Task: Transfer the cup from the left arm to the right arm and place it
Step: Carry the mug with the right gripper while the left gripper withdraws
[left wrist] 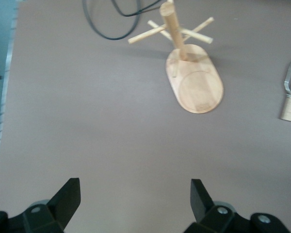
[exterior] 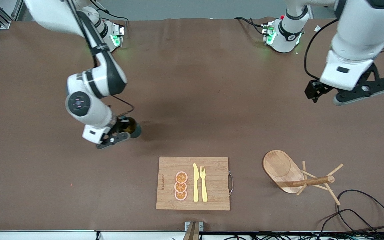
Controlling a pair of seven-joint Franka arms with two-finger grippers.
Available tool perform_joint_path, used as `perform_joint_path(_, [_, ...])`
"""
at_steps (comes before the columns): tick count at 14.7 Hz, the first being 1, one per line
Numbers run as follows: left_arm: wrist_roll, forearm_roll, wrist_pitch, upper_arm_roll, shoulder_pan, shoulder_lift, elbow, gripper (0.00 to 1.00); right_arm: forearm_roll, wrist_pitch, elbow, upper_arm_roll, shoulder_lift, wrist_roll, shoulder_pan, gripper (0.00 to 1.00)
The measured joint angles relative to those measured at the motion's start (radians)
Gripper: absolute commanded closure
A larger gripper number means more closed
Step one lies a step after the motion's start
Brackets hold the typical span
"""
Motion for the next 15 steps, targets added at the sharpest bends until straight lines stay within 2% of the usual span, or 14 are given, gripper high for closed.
perform_joint_path(2, [0.138, -0.103, 0.010, 0.000, 0.080, -0.018, 0.003, 0.00, -0.003, 0.002, -0.041, 0.000, -0.029, -0.199, -0.080, 0.98])
perform_joint_path(4, [0.260, -0.143, 0.009, 0.001, 0.135, -0.041, 0.000, 0.00, -0.005, 0.038, -0.085, -0.001, -0.040, -0.431, -0.171, 0.98])
perform_joint_path(8, [0.358, -0.179, 0.000, 0.037, 0.144, -0.096, -0.038, 0.00, -0.006, 0.170, -0.181, -0.001, -0.039, -0.869, -0.365, 0.98])
perform_joint_path(10, [0.405, -0.208, -0.003, 0.066, 0.134, -0.125, -0.070, 0.00, -0.006, 0.193, -0.210, -0.001, -0.039, -0.976, -0.416, 0.98])
perform_joint_path(13, [0.423, -0.225, -0.003, 0.141, 0.066, -0.170, -0.129, 0.00, -0.006, 0.201, -0.218, 0.003, -0.039, -1.058, -0.425, 0.98])
perform_joint_path(15, [0.420, -0.225, 0.006, 0.147, 0.045, -0.201, -0.174, 0.00, -0.006, 0.203, -0.219, 0.005, -0.039, -1.087, -0.425, 0.98])
